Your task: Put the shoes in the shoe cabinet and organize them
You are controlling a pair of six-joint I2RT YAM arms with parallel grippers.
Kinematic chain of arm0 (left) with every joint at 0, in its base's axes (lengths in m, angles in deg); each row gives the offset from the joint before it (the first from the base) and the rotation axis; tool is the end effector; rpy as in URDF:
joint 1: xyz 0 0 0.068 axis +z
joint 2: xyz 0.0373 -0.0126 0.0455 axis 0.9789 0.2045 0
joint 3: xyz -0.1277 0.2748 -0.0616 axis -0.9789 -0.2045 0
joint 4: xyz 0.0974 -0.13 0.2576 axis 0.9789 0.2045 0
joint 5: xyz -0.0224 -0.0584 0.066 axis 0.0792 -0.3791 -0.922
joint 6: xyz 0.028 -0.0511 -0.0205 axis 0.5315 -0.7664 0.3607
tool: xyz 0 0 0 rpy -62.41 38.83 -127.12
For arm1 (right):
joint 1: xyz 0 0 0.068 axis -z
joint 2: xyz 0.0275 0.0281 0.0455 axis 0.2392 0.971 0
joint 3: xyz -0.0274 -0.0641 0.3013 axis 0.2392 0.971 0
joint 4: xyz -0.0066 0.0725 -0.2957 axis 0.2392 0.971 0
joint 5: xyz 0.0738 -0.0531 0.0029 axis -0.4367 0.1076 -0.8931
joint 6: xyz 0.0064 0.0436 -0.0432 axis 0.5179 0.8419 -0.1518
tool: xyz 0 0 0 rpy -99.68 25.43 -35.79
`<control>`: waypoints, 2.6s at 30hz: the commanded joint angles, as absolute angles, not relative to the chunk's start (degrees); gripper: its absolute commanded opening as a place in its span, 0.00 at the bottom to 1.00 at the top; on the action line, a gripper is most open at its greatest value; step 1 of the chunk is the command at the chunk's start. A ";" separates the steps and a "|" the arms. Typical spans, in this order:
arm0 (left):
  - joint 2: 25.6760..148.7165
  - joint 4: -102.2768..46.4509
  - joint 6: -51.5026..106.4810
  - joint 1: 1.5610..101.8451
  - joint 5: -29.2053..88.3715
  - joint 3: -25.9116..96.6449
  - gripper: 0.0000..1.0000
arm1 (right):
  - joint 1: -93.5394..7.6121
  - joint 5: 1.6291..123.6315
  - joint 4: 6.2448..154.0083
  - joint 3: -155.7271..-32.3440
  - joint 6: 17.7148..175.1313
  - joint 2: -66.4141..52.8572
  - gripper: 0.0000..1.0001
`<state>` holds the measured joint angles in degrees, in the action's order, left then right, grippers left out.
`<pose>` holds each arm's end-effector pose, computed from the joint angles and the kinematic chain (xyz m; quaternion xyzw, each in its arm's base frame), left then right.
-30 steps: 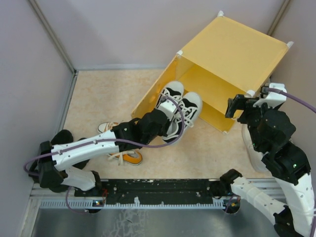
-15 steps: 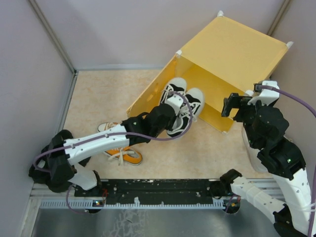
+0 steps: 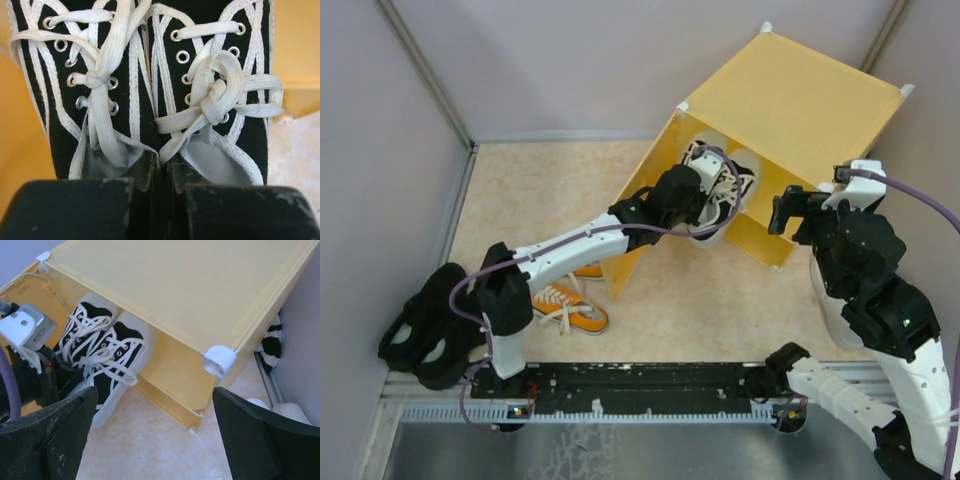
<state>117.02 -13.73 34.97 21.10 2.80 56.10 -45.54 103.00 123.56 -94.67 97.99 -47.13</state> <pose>0.2859 -0.4147 0.3521 0.2922 0.7814 -0.1558 0.5290 0.1026 0.0338 0.5112 0.0332 0.7490 0.0142 0.6616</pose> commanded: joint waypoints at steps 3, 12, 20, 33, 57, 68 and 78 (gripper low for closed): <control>122.60 -19.92 40.40 21.16 7.01 73.22 0.00 | -45.30 103.48 121.65 -98.72 96.68 -45.80 0.98; 129.00 -23.24 40.89 24.50 9.83 79.37 0.00 | -45.30 105.04 122.86 -101.82 96.39 -43.66 0.98; 131.89 -24.88 42.74 25.26 11.92 83.36 0.03 | -45.30 105.39 123.36 -103.63 96.93 -42.95 0.98; 129.92 -24.67 42.87 25.25 14.73 82.29 0.78 | -45.31 105.43 123.83 -103.98 96.84 -42.23 0.98; 97.33 -13.15 40.19 19.47 14.33 50.80 0.99 | -45.35 95.16 121.32 -93.40 103.66 -40.01 0.98; 87.83 -12.17 44.83 19.40 -3.36 42.04 0.99 | -45.31 94.10 113.91 -86.61 107.80 -33.69 0.96; 78.92 -13.69 41.24 19.32 0.63 35.92 0.97 | -45.30 98.10 109.97 -81.02 106.35 -31.03 0.96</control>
<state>82.16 -12.14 43.15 19.20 -0.52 38.68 -45.54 95.02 114.58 -83.07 106.71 -32.57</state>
